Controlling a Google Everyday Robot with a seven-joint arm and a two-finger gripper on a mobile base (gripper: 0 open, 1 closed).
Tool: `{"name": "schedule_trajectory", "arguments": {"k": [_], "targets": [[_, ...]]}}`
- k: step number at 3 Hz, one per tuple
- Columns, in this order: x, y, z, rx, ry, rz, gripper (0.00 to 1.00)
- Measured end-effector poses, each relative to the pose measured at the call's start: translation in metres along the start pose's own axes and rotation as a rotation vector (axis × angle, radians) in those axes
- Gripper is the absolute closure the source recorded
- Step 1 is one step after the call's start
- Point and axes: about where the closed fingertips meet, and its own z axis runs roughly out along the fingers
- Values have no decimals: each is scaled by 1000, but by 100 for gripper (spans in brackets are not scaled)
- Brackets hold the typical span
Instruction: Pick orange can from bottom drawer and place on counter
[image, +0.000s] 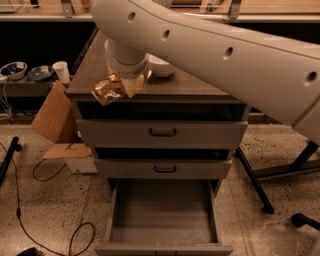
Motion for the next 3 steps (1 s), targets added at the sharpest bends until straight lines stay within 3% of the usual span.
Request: {"name": "schedule_trajectory", "arguments": {"k": [3], "targets": [[12,-73,42,48,-31,20,100]]}}
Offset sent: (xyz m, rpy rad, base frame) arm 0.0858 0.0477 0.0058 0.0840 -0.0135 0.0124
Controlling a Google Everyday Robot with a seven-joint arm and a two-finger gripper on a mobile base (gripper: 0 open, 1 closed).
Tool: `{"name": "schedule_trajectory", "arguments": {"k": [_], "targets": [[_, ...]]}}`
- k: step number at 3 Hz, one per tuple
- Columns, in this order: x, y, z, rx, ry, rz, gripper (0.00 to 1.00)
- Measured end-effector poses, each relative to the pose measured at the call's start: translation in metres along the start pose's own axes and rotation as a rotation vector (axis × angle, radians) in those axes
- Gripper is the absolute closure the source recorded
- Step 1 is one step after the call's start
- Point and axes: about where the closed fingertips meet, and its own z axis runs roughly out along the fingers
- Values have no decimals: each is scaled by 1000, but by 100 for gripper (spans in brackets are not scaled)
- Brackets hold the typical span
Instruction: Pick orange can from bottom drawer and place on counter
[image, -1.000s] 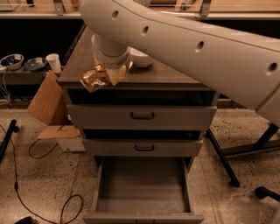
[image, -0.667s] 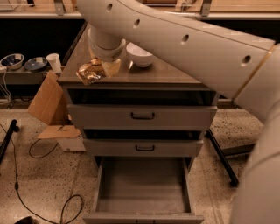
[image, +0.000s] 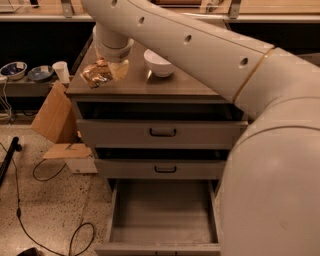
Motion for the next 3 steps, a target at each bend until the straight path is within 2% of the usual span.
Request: {"name": "schedule_trajectory", "arguments": {"k": [1,2,3], "targets": [[-3,-14,12,-4,4,1,100],[-7,-23,20,-14,5,-5,89],[-10,-29,30,-34,5,-10,65]]}}
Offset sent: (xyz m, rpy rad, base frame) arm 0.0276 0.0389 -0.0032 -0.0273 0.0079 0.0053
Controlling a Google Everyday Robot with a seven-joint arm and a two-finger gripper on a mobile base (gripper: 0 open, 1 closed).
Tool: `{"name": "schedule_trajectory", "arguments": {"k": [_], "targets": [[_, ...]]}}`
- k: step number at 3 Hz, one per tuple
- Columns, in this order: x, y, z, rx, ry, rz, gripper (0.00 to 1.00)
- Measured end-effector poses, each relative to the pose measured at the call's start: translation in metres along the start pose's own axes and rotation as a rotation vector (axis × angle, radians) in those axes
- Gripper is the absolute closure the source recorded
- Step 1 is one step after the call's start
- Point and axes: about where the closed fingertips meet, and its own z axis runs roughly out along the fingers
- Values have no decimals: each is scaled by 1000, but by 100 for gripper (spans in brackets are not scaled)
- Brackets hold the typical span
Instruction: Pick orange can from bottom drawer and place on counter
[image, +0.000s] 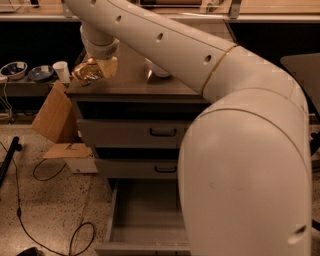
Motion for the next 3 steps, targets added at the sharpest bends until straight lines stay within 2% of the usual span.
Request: {"name": "schedule_trajectory", "arguments": {"k": [2,3], "targets": [[3,-2,10,-25,-1,17,18],[8,-2,15,-46,0,37,0]]}}
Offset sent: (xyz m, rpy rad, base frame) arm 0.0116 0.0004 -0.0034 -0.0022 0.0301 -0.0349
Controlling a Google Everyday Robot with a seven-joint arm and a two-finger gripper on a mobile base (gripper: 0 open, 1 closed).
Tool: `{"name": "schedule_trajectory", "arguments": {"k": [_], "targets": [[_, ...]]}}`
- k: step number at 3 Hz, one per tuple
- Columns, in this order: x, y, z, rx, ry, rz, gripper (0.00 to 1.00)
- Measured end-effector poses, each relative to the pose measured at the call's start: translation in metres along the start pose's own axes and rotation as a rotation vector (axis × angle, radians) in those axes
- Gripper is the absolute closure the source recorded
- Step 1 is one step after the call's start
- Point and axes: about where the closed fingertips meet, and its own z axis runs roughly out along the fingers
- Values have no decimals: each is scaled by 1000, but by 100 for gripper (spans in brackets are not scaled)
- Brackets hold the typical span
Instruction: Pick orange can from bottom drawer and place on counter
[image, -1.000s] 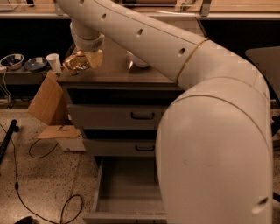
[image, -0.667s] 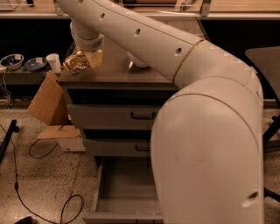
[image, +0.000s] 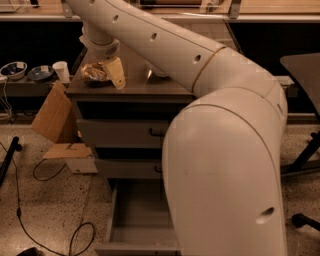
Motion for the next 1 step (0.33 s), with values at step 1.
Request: {"name": "schedule_trajectory", "arguments": {"k": [1], "targets": [[0,0,0,0,0,0,0]]}}
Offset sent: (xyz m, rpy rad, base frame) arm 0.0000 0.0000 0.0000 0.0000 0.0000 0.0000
